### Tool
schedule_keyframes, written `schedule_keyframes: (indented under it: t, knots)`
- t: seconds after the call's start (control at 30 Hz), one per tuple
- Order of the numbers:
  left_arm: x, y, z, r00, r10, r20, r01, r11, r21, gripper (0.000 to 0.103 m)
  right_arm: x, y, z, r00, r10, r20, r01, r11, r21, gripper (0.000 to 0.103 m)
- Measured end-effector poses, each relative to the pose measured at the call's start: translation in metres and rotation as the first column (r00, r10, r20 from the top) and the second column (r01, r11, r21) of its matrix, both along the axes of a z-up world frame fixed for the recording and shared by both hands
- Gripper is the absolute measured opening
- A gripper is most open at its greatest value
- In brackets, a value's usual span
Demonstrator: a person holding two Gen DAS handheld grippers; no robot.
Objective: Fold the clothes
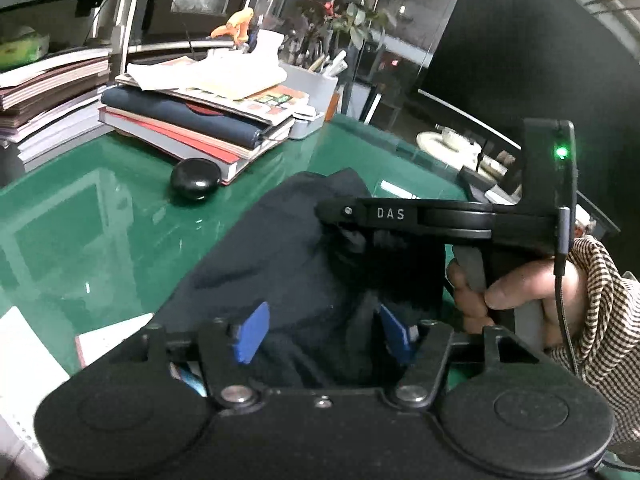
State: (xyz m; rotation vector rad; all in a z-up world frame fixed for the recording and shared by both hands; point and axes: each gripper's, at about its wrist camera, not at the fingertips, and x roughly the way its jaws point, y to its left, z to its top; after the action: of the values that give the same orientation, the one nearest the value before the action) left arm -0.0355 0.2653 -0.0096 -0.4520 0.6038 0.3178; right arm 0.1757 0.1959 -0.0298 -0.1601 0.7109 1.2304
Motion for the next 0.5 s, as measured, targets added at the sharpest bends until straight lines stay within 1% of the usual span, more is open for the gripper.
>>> schedule_keyframes:
  t: [0.03,0.07,0.13,0.17,0.23,0.27,0.3,0.33,0.37,0.4,0.43,0.5]
  knots:
    - [-0.006,-0.002,0.005,1.000,-0.003,0.023,0.003,1.000,-0.005,0.076,-0.003,-0.004,0.004,1.000,0.007,-0.006,-0.007,1.000,0.006,0.028]
    - [-0.010,-0.002,0.007,0.999,0.000,0.047,0.001,1.000,-0.016,0.080,-0.008,-0.010,0.009,1.000,0.013,0.008,-0.013,1.000,0.028,0.031]
    - [-0.011,-0.001,0.009,0.997,0.006,0.072,-0.004,0.999,-0.040,0.080,-0.014,-0.018,0.017,0.999,0.034,0.022,-0.035,0.998,0.052,0.031]
    - [-0.008,-0.001,0.008,0.998,0.004,0.067,-0.001,0.999,-0.042,0.080,-0.016,-0.019,0.018,0.999,0.038,0.016,-0.039,0.998,0.045,0.031]
    - [0.001,-0.001,0.004,0.999,-0.004,0.040,0.005,0.999,-0.049,0.080,-0.016,-0.015,0.013,0.999,0.035,0.007,-0.035,0.999,-0.007,0.030]
    - [0.007,-0.001,0.000,1.000,-0.007,0.010,0.008,0.999,-0.052,0.080,-0.016,-0.013,0.010,0.999,0.032,0.004,-0.032,0.999,-0.034,0.028]
    - [0.011,-0.002,-0.005,1.000,-0.010,-0.019,0.009,0.999,-0.047,0.080,-0.016,-0.011,0.007,1.000,0.030,0.000,-0.030,0.998,-0.061,0.022]
    - [0.011,-0.004,-0.006,1.000,-0.012,-0.015,0.012,0.999,-0.034,0.080,-0.015,-0.009,0.006,1.000,0.013,0.016,-0.012,0.998,-0.065,0.020]
    - [0.011,-0.005,-0.006,1.000,-0.017,-0.021,0.016,0.999,-0.028,0.080,-0.011,-0.009,0.005,1.000,-0.006,-0.001,0.006,0.998,-0.068,0.015]
    - [0.013,-0.005,-0.006,0.999,-0.024,-0.036,0.024,1.000,-0.018,0.080,-0.006,-0.008,0.004,0.999,-0.025,-0.022,0.023,0.997,-0.071,0.006]
    - [0.013,-0.006,-0.005,0.998,-0.028,-0.049,0.027,1.000,-0.013,0.080,-0.001,-0.007,0.004,0.998,-0.044,-0.043,0.041,0.996,-0.074,0.001]
    - [0.013,-0.008,-0.006,0.998,-0.033,-0.057,0.033,0.999,-0.005,0.080,0.006,-0.007,0.002,0.995,-0.062,-0.072,0.057,0.996,-0.074,0.000]
